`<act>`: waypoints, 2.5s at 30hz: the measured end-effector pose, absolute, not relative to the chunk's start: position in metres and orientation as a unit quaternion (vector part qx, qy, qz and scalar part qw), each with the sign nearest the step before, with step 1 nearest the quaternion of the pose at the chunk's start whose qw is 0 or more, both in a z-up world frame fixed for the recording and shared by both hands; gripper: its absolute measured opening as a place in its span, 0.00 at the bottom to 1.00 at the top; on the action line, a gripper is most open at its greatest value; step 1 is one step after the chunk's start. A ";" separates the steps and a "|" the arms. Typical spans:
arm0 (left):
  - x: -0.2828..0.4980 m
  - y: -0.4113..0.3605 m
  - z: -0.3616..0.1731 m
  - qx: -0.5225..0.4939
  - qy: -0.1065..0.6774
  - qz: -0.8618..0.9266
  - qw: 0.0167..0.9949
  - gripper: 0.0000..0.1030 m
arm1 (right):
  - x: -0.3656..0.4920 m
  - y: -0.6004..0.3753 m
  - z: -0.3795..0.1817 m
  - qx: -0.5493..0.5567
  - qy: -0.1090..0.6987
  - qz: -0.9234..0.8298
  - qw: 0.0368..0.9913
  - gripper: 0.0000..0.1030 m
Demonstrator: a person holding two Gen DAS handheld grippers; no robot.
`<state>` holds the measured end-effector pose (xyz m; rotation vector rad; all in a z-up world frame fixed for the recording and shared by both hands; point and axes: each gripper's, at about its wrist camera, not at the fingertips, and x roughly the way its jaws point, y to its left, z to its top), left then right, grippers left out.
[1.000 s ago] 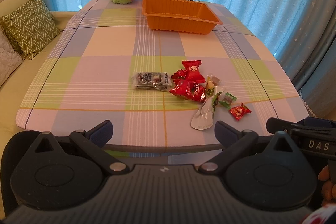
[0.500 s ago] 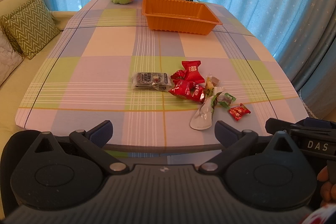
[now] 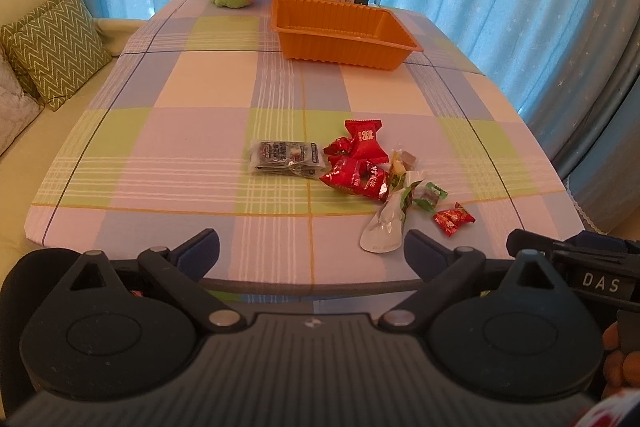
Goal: Organize snacks
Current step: 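Grasp the small red candy with the right tool while the left tool grasps the white-green snack stick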
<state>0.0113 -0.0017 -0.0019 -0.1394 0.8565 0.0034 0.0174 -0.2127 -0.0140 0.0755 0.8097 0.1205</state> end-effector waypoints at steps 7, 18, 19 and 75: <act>0.027 0.001 -0.007 -0.070 0.420 -0.023 0.905 0.88 | 0.030 -0.214 -0.017 0.042 0.384 0.057 0.921 0.99; 0.069 -0.007 -0.035 -0.048 0.435 -0.048 0.898 0.76 | 0.075 -0.219 -0.063 0.070 0.406 0.060 0.909 0.66; 0.073 -0.009 -0.038 -0.048 0.438 -0.052 0.896 0.73 | 0.079 -0.221 -0.068 0.075 0.408 0.062 0.908 0.64; 0.133 -0.089 -0.097 0.095 0.450 -0.205 0.864 0.28 | 0.107 -0.243 -0.102 0.070 0.398 -0.002 0.914 0.21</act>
